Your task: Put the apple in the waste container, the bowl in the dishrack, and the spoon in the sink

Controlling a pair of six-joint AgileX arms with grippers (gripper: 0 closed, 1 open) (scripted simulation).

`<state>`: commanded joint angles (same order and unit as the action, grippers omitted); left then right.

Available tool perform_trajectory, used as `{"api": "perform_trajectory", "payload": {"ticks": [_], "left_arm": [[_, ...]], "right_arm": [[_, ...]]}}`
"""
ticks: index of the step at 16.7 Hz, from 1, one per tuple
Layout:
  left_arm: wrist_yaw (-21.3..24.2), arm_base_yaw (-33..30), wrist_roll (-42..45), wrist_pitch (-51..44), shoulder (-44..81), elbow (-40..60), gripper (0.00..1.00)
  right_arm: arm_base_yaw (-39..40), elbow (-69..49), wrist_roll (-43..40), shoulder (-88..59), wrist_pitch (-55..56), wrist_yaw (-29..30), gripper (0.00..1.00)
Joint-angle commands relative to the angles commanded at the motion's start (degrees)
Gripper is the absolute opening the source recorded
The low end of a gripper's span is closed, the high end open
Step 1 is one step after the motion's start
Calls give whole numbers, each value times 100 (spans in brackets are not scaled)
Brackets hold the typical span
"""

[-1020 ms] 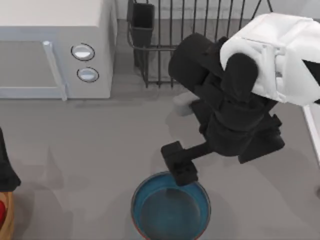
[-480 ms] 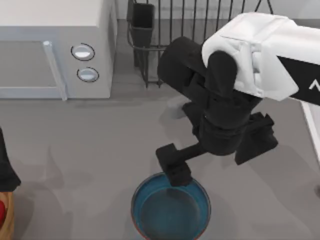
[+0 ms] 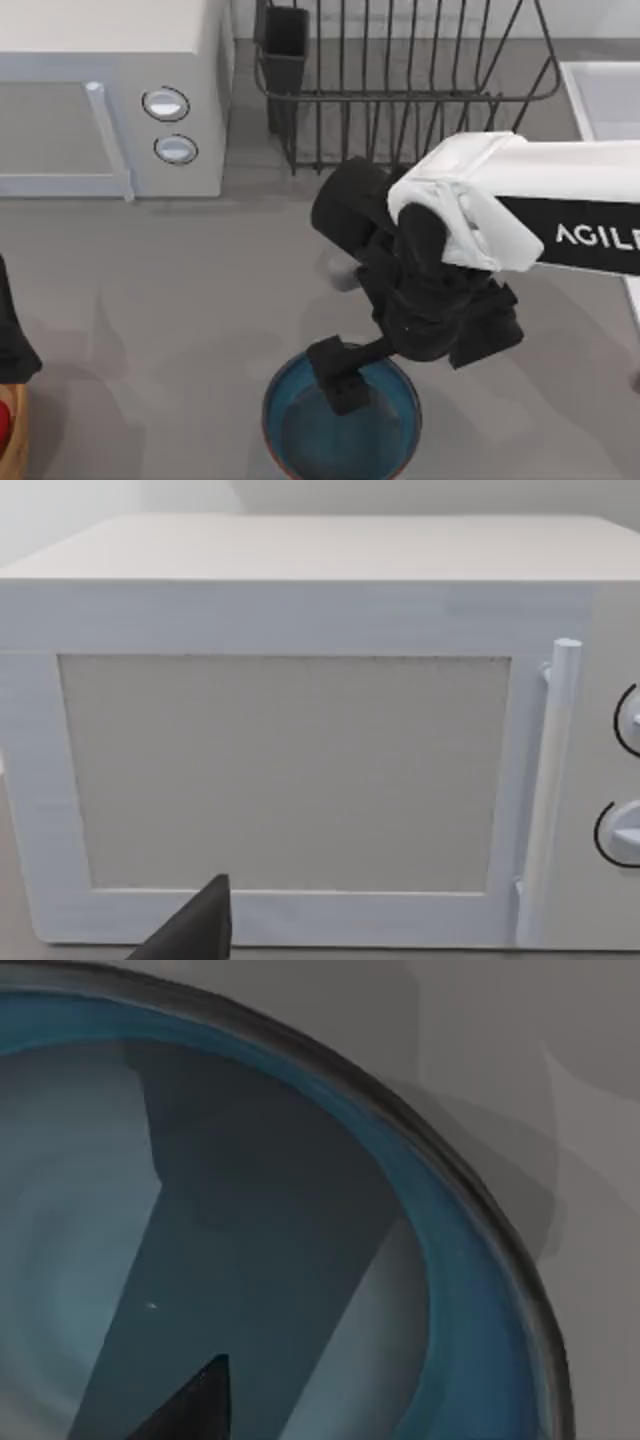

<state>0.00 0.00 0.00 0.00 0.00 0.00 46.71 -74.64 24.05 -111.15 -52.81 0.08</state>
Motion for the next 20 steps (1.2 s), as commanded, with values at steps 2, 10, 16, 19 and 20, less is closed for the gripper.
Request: {"api": "perform_trajectory", "payload": {"ticks": [2, 10, 16, 19, 20], "left_arm": [[0, 0, 0, 0, 0, 0, 100], [0, 0, 0, 0, 0, 0, 100], [0, 0, 0, 0, 0, 0, 100], [0, 0, 0, 0, 0, 0, 100], [0, 0, 0, 0, 0, 0, 100]], "right_arm": [[5, 255, 7, -105, 311, 1, 100], [7, 318, 9, -134, 383, 1, 77], [7, 318, 9, -134, 383, 1, 32], [7, 318, 9, -134, 383, 1, 10], [7, 318, 9, -134, 383, 1, 2]]}}
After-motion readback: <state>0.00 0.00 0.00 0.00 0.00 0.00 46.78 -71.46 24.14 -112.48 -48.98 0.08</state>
